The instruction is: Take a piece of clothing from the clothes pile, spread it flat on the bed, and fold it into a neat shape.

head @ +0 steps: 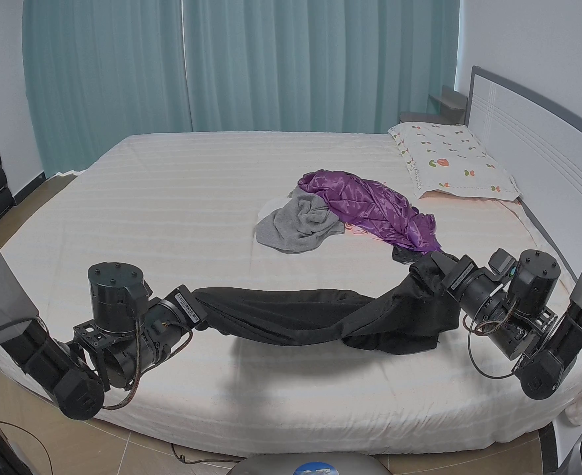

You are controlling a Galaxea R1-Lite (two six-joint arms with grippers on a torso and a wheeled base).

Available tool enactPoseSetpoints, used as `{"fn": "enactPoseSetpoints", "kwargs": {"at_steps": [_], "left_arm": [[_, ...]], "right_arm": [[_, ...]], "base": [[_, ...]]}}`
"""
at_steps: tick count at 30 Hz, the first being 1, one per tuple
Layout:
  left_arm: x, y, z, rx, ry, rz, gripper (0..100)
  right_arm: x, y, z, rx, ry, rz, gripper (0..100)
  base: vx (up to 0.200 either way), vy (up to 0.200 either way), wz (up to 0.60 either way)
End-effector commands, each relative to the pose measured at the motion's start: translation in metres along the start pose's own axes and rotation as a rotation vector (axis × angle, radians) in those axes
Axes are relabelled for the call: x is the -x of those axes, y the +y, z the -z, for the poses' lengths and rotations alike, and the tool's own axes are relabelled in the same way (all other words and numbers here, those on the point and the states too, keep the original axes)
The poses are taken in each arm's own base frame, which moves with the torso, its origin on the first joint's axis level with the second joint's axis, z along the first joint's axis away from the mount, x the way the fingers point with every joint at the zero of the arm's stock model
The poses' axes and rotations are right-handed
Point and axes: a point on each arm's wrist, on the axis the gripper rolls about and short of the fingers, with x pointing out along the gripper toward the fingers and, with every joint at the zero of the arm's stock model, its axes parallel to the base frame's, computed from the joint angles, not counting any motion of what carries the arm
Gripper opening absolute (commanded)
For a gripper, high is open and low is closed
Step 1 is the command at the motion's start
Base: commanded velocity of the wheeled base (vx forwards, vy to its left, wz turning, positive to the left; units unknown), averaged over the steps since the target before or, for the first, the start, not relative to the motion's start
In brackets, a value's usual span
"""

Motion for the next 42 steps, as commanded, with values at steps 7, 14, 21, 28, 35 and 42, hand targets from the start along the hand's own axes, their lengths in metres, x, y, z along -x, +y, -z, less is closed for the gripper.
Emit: {"fn": "enactPoseSetpoints", "kwargs": {"at_steps": [7,14,21,28,35,42], "left_arm": [[0.006,-0.007,0.001,-0.003,0.004,0.031,0],[0.008,-0.009,0.005,-0.010,0.015,0.038,0],[0.008,-0.010,0.004,-0.011,0.013,0.041,0],[0.009,-0.010,0.004,-0.010,0.012,0.042,0],[0.009,-0.010,0.004,-0.010,0.011,0.041,0],[0.009,-0.010,0.004,-0.010,0.012,0.042,0]], "right_arm": [[0.003,0.011,0.003,-0.004,0.004,-0.045,0],[0.003,0.016,0.006,-0.005,0.014,-0.063,0],[0.001,0.014,0.005,-0.008,0.008,-0.056,0],[0.002,0.015,0.003,-0.025,0.001,-0.059,0],[0.001,0.014,0.004,-0.024,0.003,-0.055,0],[0.000,0.012,0.002,-0.026,-0.002,-0.049,0]], "base": [[0.000,0.200,0.00],[0.000,0.200,0.00],[0.000,0.200,0.00],[0.000,0.200,0.00],[0.000,0.200,0.00],[0.000,0.200,0.00]]}}
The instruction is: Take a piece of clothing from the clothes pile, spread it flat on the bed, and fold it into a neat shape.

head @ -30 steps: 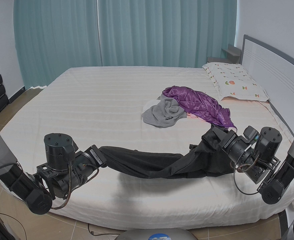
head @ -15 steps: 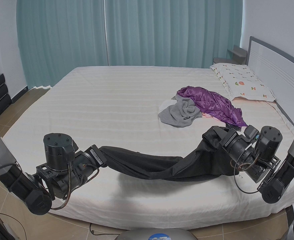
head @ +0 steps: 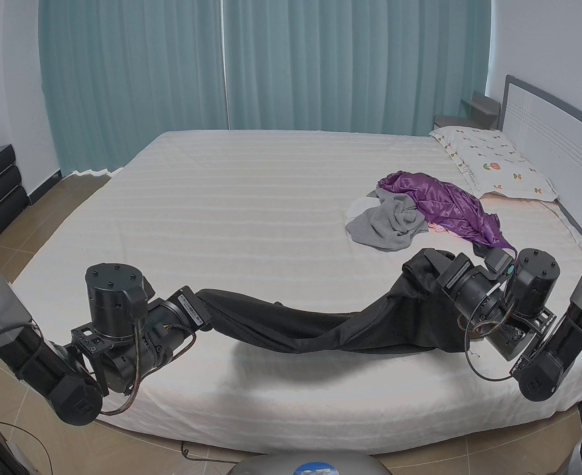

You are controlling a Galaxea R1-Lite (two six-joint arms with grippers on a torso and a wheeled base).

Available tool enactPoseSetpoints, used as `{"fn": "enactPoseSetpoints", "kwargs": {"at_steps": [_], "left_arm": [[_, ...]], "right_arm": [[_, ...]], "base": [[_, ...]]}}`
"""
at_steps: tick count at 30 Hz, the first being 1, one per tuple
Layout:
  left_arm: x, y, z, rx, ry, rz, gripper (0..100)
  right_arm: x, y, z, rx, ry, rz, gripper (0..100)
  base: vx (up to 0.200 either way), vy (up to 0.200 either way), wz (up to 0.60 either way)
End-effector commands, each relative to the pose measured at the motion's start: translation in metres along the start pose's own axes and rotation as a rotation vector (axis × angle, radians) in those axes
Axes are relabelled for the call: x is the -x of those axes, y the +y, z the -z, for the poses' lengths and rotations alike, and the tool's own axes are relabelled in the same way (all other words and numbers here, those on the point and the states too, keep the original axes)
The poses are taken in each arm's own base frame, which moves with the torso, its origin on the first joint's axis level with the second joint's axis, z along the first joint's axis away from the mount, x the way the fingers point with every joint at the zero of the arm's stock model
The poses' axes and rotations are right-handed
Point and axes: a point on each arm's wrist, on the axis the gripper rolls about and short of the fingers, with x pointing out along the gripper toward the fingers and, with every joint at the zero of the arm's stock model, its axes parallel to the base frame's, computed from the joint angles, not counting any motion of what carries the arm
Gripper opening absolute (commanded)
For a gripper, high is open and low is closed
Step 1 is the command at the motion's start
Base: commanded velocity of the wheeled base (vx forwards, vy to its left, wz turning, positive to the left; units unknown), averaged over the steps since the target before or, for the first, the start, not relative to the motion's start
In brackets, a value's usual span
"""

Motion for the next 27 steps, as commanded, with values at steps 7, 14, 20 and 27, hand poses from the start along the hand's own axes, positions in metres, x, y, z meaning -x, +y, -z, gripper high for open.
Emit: {"fn": "enactPoseSetpoints", "kwargs": {"at_steps": [7,14,20,27], "left_arm": [[0.0001,0.0000,-0.0005,0.001,-0.002,0.000,0],[0.0000,0.0005,0.0000,0.001,0.000,-0.002,0],[0.0002,0.0006,-0.0006,0.001,-0.002,-0.002,0],[0.0014,0.0030,-0.0016,0.003,-0.006,-0.011,0]], "right_arm": [[-0.0005,-0.0001,-0.0029,-0.002,-0.016,-0.008,0],[-0.0011,-0.0022,-0.0031,-0.003,-0.015,-0.002,0],[-0.0008,-0.0037,-0.0055,-0.002,-0.024,0.004,0],[0.0030,-0.0025,-0.0074,-0.002,-0.028,0.004,0]], "base": [[0.000,0.200,0.00],[0.000,0.200,0.00],[0.000,0.200,0.00],[0.000,0.057,0.00]]}}
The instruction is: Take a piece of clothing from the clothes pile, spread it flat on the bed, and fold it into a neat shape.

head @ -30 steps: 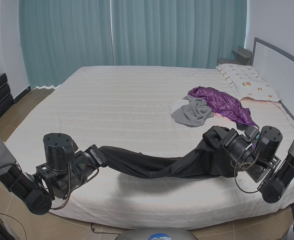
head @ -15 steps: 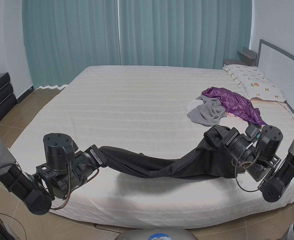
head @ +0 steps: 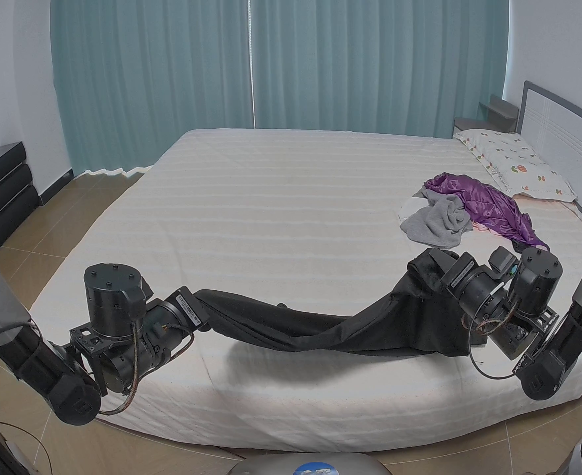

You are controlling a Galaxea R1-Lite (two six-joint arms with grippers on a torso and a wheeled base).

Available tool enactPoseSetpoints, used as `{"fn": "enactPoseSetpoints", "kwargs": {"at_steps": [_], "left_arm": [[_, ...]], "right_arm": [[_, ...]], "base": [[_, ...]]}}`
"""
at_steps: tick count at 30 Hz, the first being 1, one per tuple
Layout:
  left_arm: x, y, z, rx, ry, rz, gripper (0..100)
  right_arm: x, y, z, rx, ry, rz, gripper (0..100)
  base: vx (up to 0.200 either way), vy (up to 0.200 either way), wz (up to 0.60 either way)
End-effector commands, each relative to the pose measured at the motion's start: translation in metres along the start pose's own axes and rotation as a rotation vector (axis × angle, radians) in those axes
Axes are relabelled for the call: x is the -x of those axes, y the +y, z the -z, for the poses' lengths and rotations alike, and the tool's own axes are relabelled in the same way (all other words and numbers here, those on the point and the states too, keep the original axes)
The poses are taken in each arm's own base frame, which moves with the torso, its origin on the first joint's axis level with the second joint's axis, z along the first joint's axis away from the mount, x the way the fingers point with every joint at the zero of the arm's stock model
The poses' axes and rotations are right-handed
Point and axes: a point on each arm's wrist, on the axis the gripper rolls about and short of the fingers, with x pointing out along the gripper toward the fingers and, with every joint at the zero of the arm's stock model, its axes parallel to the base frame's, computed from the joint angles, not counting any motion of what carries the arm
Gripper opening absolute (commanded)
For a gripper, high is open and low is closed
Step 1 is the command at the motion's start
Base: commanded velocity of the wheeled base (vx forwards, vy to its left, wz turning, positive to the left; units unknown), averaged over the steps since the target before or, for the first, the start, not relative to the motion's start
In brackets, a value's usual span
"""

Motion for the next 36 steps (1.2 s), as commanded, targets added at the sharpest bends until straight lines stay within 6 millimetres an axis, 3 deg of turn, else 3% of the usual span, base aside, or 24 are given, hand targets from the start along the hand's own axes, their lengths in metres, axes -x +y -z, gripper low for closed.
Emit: {"fn": "enactPoseSetpoints", "kwargs": {"at_steps": [1,7,13,22,30,36], "left_arm": [[0.002,0.002,0.000,0.001,-0.002,-0.006,0],[0.007,0.001,-0.002,0.004,-0.008,0.001,0],[0.012,-0.001,-0.002,0.003,-0.007,0.008,0],[0.035,-0.013,-0.017,0.003,-0.060,0.073,0],[0.064,-0.023,-0.033,-0.066,-0.130,0.113,0],[0.069,-0.040,-0.052,-0.079,-0.164,0.120,0]], "right_arm": [[0.003,0.003,-0.004,-0.001,-0.019,-0.016,0],[0.013,0.004,-0.006,0.001,-0.013,-0.014,0],[0.023,0.004,-0.009,0.014,-0.007,-0.008,0],[0.056,0.017,-0.028,0.031,-0.066,-0.054,0],[0.094,0.048,-0.065,0.057,-0.225,-0.193,0],[0.099,0.070,-0.088,0.142,-0.313,-0.241,0]], "base": [[0.000,0.000,0.00],[0.000,0.000,0.00],[-0.200,0.000,0.00],[-0.067,0.000,0.00],[0.000,0.000,0.00],[0.000,0.000,0.00]]}}
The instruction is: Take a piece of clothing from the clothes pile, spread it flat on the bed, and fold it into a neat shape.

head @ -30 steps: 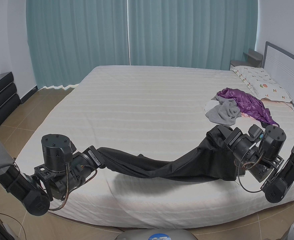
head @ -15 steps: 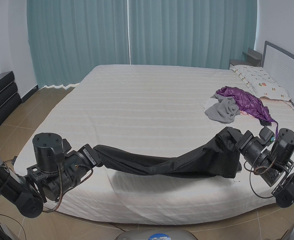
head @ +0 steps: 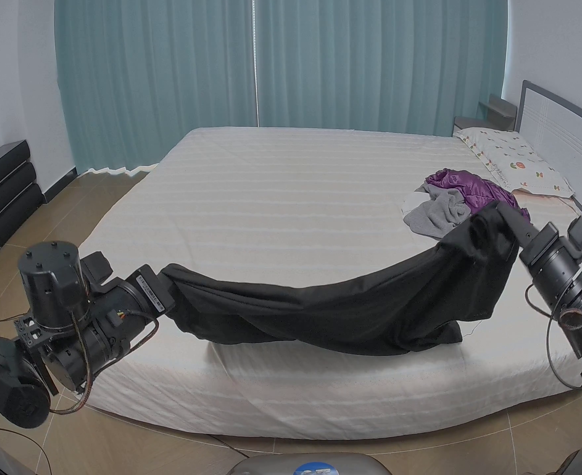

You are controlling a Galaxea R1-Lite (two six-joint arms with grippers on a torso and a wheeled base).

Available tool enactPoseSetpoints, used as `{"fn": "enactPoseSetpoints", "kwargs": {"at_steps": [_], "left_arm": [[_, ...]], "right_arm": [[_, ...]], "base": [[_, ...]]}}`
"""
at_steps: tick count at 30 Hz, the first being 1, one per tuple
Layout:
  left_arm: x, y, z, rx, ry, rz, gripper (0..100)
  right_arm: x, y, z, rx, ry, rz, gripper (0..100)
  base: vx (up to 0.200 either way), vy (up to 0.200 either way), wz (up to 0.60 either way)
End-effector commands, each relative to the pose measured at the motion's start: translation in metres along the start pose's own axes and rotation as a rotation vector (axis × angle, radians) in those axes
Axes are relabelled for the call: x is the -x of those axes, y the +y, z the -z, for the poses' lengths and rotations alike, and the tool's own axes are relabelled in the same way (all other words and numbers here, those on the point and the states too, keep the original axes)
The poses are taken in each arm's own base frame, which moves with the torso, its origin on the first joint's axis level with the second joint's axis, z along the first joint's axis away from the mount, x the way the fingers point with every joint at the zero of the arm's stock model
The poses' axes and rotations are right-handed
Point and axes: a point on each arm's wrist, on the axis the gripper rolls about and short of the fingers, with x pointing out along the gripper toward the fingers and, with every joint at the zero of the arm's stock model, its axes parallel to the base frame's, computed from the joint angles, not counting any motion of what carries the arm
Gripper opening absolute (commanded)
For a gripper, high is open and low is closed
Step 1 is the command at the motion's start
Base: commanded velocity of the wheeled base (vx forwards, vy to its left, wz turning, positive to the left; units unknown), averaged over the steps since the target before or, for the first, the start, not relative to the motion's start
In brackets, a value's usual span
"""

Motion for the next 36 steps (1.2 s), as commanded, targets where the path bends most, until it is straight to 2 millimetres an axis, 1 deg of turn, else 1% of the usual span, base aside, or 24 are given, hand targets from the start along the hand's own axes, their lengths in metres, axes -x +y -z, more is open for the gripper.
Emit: {"fn": "enactPoseSetpoints", "kwargs": {"at_steps": [1,2,3,4,5,6,7,8,9,10,11,12,13,16,19,23,26,27,28,31,34,36], "left_arm": [[0.010,-0.016,-0.023,0.005,-0.075,0.052,0],[0.007,-0.025,-0.033,0.004,-0.073,0.045,0],[0.006,-0.027,-0.035,0.004,-0.073,0.045,0],[0.001,-0.032,-0.040,0.003,-0.066,0.035,0],[0.000,-0.034,-0.043,0.003,-0.066,0.033,0],[-0.004,-0.038,-0.050,0.006,-0.070,0.029,0],[-0.004,-0.038,-0.050,0.006,-0.071,0.028,0],[-0.015,-0.039,-0.055,0.006,-0.062,0.006,0],[-0.015,-0.039,-0.055,0.006,-0.062,0.006,0],[-0.025,-0.040,-0.054,0.005,-0.050,-0.003,0],[-0.031,-0.040,-0.053,0.004,-0.044,-0.010,0],[-0.031,-0.040,-0.053,0.004,-0.044,-0.010,0],[-0.042,-0.038,-0.048,0.001,-0.027,-0.021,0],[-0.061,-0.038,-0.045,0.003,-0.017,-0.034,0],[-0.075,-0.035,-0.044,0.003,-0.016,-0.049,0],[-0.094,-0.030,-0.040,0.002,-0.005,-0.072,0],[-0.106,-0.025,-0.039,0.004,-0.006,-0.090,0],[-0.115,-0.022,-0.039,0.004,-0.007,-0.099,0],[-0.118,-0.020,-0.038,0.005,-0.007,-0.103,0],[-0.136,-0.012,-0.033,0.005,0.002,-0.126,0],[-0.151,-0.004,-0.029,0.004,0.010,-0.145,0],[-0.169,0.005,-0.024,0.007,0.014,-0.164,0]], "right_arm": [[0.006,0.022,-0.031,0.022,-0.121,-0.080,0],[-0.003,0.031,-0.050,0.041,-0.181,-0.094,0],[-0.005,0.031,-0.052,0.044,-0.180,-0.090,0],[-0.013,0.033,-0.057,0.053,-0.165,-0.067,0],[-0.016,0.034,-0.058,0.054,-0.155,-0.058,0],[-0.022,0.035,-0.059,0.056,-0.128,-0.037,0],[-0.023,0.034,-0.058,0.057,-0.124,-0.035,0],[-0.034,0.035,-0.058,0.060,-0.094,-0.011,0],[-0.034,0.035,-0.058,0.060,-0.094,-0.011,0],[-0.045,0.033,-0.056,0.064,-0.079,0.003,0],[-0.052,0.031,-0.054,0.067,-0.075,0.011,0],[-0.052,0.031,-0.054,0.067,-0.075,0.011,0],[-0.067,0.025,-0.051,0.072,-0.071,0.032,0],[-0.090,0.012,-0.040,0.079,-0.057,0.078,0],[-0.106,0.000,-0.028,0.084,-0.041,0.111,0],[-0.127,-0.012,-0.016,0.094,-0.022,0.133,0],[-0.139,-0.018,-0.011,0.099,-0.023,0.142,0],[-0.145,-0.022,-0.009,0.103,-0.023,0.147,0],[-0.149,-0.024,-0.007,0.106,-0.022,0.150,0],[-0.161,-0.035,0.003,0.118,-0.012,0.168,0],[-0.169,-0.046,0.012,0.127,0.003,0.187,0],[-0.180,-0.055,0.023,0.131,0.016,0.197,0]], "base": [[0.000,0.000,0.00],[0.000,0.000,0.00],[0.000,0.000,0.00],[0.000,0.000,0.00],[0.000,0.000,0.00],[0.000,0.000,0.00],[0.000,0.000,0.00],[0.000,0.000,0.00],[0.000,0.000,0.00],[0.000,0.000,0.00],[0.000,0.000,0.00],[0.000,0.000,0.00],[0.000,0.000,0.00],[0.000,0.000,0.00],[0.200,0.000,0.00],[0.200,0.000,0.00],[0.200,0.000,0.00],[0.200,0.000,0.00],[0.200,0.000,0.00],[0.200,0.000,0.00],[0.200,0.000,0.00],[0.200,0.000,0.00]]}}
